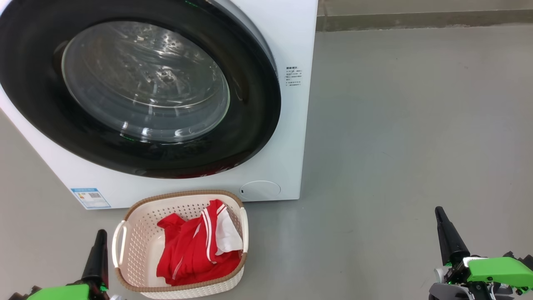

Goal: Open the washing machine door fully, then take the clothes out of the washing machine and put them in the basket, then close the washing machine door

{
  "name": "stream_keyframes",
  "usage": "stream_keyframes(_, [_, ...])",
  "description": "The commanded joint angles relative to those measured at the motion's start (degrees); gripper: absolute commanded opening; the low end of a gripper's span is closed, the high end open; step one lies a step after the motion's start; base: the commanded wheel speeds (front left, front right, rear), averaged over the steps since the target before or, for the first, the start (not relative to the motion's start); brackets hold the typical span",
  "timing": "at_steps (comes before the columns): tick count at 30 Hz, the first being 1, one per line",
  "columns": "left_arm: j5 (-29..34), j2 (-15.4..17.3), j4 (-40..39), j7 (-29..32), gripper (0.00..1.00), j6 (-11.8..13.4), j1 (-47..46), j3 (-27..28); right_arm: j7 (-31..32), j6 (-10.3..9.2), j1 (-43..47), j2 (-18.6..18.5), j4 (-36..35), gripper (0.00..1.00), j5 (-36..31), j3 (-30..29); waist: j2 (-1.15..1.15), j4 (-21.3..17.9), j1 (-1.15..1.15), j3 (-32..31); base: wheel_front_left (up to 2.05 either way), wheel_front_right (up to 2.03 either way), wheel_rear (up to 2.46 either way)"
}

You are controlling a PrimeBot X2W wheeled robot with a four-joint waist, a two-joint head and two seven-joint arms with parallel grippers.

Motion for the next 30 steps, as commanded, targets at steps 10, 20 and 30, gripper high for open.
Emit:
stream_keyframes(10, [0.2,0.8,-1.5,0.4,0.0,-0.2,-1.0,2.0,0.5,0.09,-0.6,-0.1,-1.7,0.0,0.2,1.3,0.0,0.0,0.0,0.0,0.0,0.0,0.0])
stream_keyframes(20, [0.3,0.8,-1.5,0.4,0.0,-0.2,-1.0,2.0,0.5,0.09,-0.6,-0.1,-1.7,0.0,0.2,1.3,0.0,0.0,0.0,0.0,0.0,0.0,0.0])
stream_keyframes(30, [0.3,0.8,-1.5,0.4,0.0,-0.2,-1.0,2.0,0.5,0.09,-0.6,-0.1,-1.7,0.0,0.2,1.3,0.0,0.0,0.0,0.0,0.0,0.0,0.0])
